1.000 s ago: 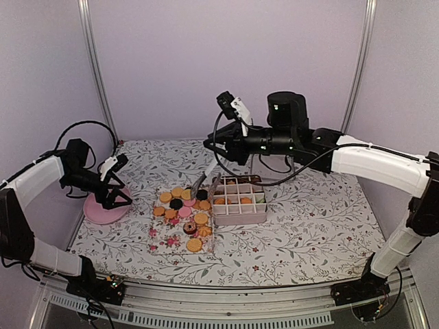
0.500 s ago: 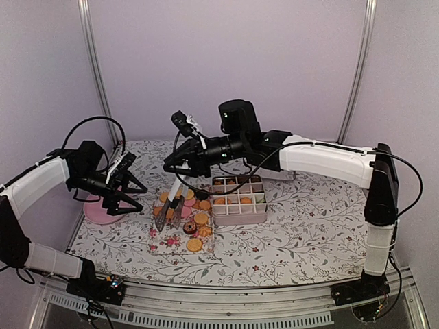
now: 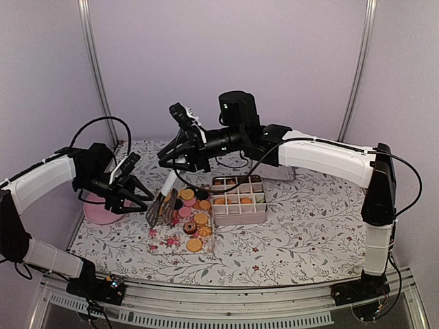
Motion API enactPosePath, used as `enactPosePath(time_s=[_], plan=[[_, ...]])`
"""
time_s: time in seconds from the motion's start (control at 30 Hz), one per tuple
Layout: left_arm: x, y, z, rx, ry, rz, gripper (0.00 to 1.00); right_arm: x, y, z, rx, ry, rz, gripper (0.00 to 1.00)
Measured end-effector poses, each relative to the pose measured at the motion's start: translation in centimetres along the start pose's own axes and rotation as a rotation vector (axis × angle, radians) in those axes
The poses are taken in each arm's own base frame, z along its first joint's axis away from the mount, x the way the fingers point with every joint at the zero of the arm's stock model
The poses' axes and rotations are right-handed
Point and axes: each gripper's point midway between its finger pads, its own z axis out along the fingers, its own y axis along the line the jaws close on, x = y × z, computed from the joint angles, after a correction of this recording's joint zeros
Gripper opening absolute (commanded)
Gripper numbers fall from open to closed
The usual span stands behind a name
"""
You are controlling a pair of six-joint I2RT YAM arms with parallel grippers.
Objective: Pack the cookies
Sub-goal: Pass from the right arm to the left
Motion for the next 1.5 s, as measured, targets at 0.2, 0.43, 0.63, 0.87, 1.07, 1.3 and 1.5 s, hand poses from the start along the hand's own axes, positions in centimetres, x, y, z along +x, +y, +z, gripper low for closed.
enactPosePath(time_s=[0.2,0.43,0.63,0.87,1.07,1.3,1.5], plan=[[0.0,-0.8,0.9,0.041,0.015,0.006,0.44,-0.6,0.3,-0.1,-0.012,-0.009,-0.057,0.04],[0.2,-0.9,1.7,0.060,0.048,0.016,0.28,-0.8,0.7,-0.1,-0.039,-0.009,-0.090,0.02],[0.6,-1.1,2.2,0.075,0.077,0.025,0.21,-1.0,1.2,-0.1,-0.061,-0.012,-0.122,0.01],[0.7,-1.7,2.6,0.104,0.097,0.079,0.00,-1.0,2.2,-0.2,-0.114,-0.014,-0.142,0.03],[0.7,-1.8,2.7,0.108,0.111,0.083,0.00,-1.1,1.6,-0.2,-0.085,-0.017,-0.158,0.70],[-0.2,-0.4,2.7,0.065,0.123,0.037,0.00,-1.9,-1.4,-1.5,0.115,-0.032,-0.130,0.99],[-1.9,1.4,2.4,-0.049,0.104,0.061,0.00,-2.5,-2.8,-5.6,0.311,-0.072,-0.050,0.99]])
